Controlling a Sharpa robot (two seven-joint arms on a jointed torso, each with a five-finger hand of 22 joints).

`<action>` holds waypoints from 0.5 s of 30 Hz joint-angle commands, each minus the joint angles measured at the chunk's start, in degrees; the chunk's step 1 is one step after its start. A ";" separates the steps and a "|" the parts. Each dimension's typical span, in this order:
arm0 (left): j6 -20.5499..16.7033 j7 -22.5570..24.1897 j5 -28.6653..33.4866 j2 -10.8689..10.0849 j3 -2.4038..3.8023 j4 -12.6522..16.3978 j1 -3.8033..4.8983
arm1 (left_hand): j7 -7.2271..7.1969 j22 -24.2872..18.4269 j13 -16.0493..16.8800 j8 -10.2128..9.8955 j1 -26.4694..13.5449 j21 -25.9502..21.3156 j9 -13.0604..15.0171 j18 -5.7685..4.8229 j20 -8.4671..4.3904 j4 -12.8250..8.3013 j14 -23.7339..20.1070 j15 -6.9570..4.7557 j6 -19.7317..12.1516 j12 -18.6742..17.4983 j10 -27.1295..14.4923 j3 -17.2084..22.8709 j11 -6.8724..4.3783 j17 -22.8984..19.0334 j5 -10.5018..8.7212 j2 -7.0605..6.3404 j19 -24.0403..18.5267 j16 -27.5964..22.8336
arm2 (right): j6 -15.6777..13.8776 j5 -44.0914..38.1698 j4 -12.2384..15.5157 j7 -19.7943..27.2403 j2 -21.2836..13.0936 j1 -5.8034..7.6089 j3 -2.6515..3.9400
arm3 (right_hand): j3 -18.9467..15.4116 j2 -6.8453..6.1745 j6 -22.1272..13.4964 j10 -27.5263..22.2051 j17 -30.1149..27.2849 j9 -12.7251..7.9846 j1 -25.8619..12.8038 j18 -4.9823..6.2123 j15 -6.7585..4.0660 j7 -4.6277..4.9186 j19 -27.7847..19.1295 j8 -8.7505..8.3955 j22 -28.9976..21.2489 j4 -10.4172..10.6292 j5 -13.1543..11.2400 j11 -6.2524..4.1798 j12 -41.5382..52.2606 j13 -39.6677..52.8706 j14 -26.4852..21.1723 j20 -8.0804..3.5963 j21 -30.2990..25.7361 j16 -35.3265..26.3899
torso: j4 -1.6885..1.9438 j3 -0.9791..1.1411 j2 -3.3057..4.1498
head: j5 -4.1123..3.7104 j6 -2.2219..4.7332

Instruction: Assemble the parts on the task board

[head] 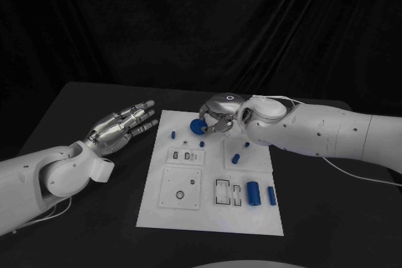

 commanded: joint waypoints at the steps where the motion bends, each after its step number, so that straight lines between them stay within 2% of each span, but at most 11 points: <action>1: 0.93 0.52 -0.06 0.17 0.05 0.02 -0.11 | 0.05 -0.01 0.01 0.24 0.52 -0.21 0.00 0.54 0.05 0.08 -0.18 -0.16 -0.29 -0.27 -0.04 0.28 0.49 -0.07 0.39 0.08 -0.11 -0.27 | 0.90 -0.01 -0.12 -0.66 0.23 -0.03 -0.07 | 0.47 0.16 -0.74 6.00 15.10 13.95 0.26 -0.55 0.48 0.07 -0.21 -0.10 9.81 -0.12 -0.48 0.58 0.20 15.07 6.01 0.41 -0.35 0.15 | 0.11 0.04 0.04 | -0.16 -0.01; 4: 0.98 0.51 -0.06 0.23 0.05 -0.01 -0.12 | 0.05 -0.01 0.01 0.24 0.52 -0.21 0.00 0.54 0.05 0.08 -0.18 -0.16 -0.29 -0.27 -0.04 0.28 0.49 -0.07 0.39 0.08 -0.11 -0.27 | 1.06 -0.01 -0.14 -0.66 0.31 -0.03 -0.07 | 0.71 0.06 -2.13 6.00 15.10 13.39 0.19 -0.43 0.71 0.36 -0.53 -1.28 9.60 -0.29 -1.04 0.84 0.20 15.07 6.01 0.63 -0.87 0.15 | 0.06 0.05 0.05 | -0.19 0.00; 6: 1.01 0.47 -0.06 0.25 0.05 -0.03 -0.13 | 0.05 -0.01 0.01 0.24 0.52 -0.21 0.00 0.54 0.05 0.08 -0.18 -0.16 -0.29 -0.27 -0.04 0.28 0.49 -0.07 0.39 0.08 -0.11 -0.27 | 1.16 -0.01 -0.10 -0.60 0.30 -0.02 -0.07 | 0.90 -0.18 -4.56 6.00 15.10 12.33 -0.17 -0.31 0.90 0.52 -0.83 -3.18 9.42 -0.30 -1.82 1.03 0.20 15.07 6.01 0.85 -1.39 0.15 | 0.02 0.05 0.05 | -0.13 -0.04; 7: 1.03 0.45 -0.06 0.26 0.05 -0.04 -0.13 | 0.05 -0.01 0.01 0.24 0.52 -0.21 0.00 0.54 0.05 0.08 -0.18 -0.16 -0.29 -0.27 -0.04 0.28 0.49 -0.07 0.39 0.08 -0.11 -0.27 | 1.20 -0.01 -0.05 -0.57 0.28 -0.02 -0.07 | 0.90 -0.18 -4.56 6.00 15.10 12.33 -0.17 -0.31 0.90 0.52 -0.83 -3.18 9.42 -0.30 -1.82 1.03 0.20 15.07 6.01 0.85 -1.39 0.15 | -0.02 0.06 0.03 | -0.09 -0.09; 8: 1.04 0.43 -0.06 0.26 0.05 -0.04 -0.14 | 0.05 -0.01 0.01 0.24 0.52 -0.21 0.00 0.54 0.05 0.08 -0.18 -0.16 -0.29 -0.27 -0.04 0.28 0.49 -0.07 0.39 0.08 -0.11 -0.27 | 1.25 -0.01 -0.01 -0.56 0.25 -0.02 -0.07 | 0.80 -0.28 -6.04 6.00 15.10 11.67 -0.46 -0.25 0.95 0.55 -0.99 -4.25 9.33 -0.26 -3.96 1.12 0.20 15.07 6.01 0.95 -1.67 0.15 | -0.05 0.06 0.02 | -0.06 -0.12; 10: 1.05 0.38 -0.06 0.26 0.05 -0.06 -0.15 | 0.07 -0.02 0.00 0.24 0.49 -0.21 -0.01 0.53 0.05 0.03 -0.19 -0.15 -0.36 -0.32 -0.07 0.41 0.51 -0.07 0.39 0.10 -0.11 -0.27 | 1.36 -0.01 0.06 -0.50 0.21 -0.02 -0.07 | 0.65 -0.28 -7.85 6.00 15.10 10.85 -0.64 -0.16 0.97 0.48 -1.22 -5.51 9.19 -0.27 -6.57 1.16 0.20 15.07 6.01 1.00 -2.06 0.15 | -0.07 0.05 0.00 | -0.04 -0.16; 15: 1.12 0.27 -0.06 0.30 0.05 -0.11 -0.18 | 0.07 -0.02 0.00 0.24 0.49 -0.21 -0.01 0.53 0.05 0.03 -0.19 -0.15 -0.36 -0.32 -0.07 0.41 0.51 -0.07 0.39 0.10 -0.11 -0.27 | 1.45 -0.01 0.17 -0.32 0.14 -0.02 -0.07 | 0.01 -0.05 -11.13 6.00 15.10 8.67 -1.16 -0.03 0.97 0.33 -1.51 -8.04 9.07 -0.33 -10.50 1.01 0.20 15.07 6.01 1.02 -2.68 0.15 | -0.09 0.08 0.00 | -0.03 -0.28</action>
